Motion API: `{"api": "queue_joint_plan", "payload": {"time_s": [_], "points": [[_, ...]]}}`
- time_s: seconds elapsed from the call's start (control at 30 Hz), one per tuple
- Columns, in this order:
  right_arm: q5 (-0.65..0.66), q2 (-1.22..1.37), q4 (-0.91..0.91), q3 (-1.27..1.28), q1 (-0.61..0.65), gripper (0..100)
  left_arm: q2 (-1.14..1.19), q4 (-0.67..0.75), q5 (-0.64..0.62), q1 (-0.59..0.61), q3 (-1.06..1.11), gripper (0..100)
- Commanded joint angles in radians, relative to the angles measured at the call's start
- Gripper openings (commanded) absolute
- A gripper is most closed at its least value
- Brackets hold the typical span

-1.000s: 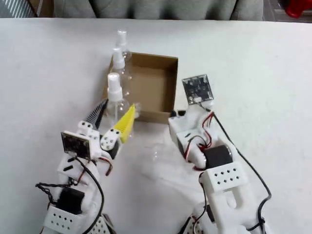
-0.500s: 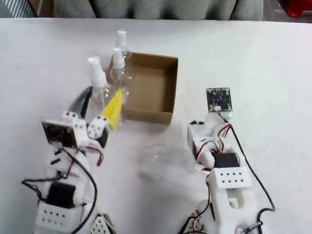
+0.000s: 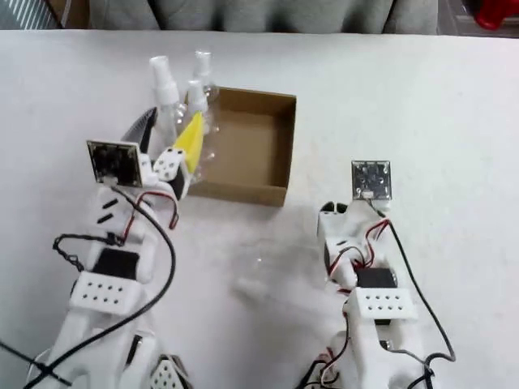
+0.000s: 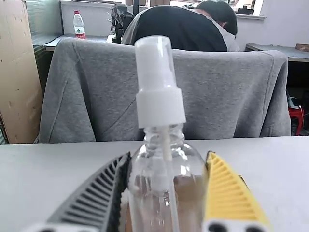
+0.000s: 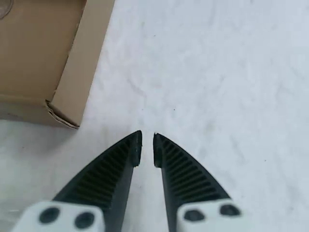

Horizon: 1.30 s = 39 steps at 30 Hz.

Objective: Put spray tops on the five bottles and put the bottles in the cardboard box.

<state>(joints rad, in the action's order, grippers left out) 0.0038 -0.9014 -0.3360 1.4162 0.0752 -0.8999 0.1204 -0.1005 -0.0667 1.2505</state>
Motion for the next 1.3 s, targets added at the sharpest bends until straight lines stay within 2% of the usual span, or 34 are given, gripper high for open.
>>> {"api": "queue_joint_plan", "payload": {"time_s": [0.0,0.27,0.47,0.9,1.27], "points": [[-0.005,-0.019,0.018,-0.005,-0.007,1.6,0.084,0.11,-0.005,0.002,-0.069,2],[-0.005,-0.019,0.019,-0.005,-0.007,1.6,0.252,0.454,-0.005,0.002,0.0,2],[-0.005,-0.019,0.019,-0.005,-0.005,1.6,0.348,0.523,-0.003,0.004,0.003,2],[-0.005,-0.019,0.019,-0.005,-0.005,1.6,0.604,0.767,-0.003,0.012,-0.008,2],[-0.003,-0.019,0.019,-0.005,-0.005,1.6,0.685,0.822,-0.003,0.012,-0.029,2]]}}
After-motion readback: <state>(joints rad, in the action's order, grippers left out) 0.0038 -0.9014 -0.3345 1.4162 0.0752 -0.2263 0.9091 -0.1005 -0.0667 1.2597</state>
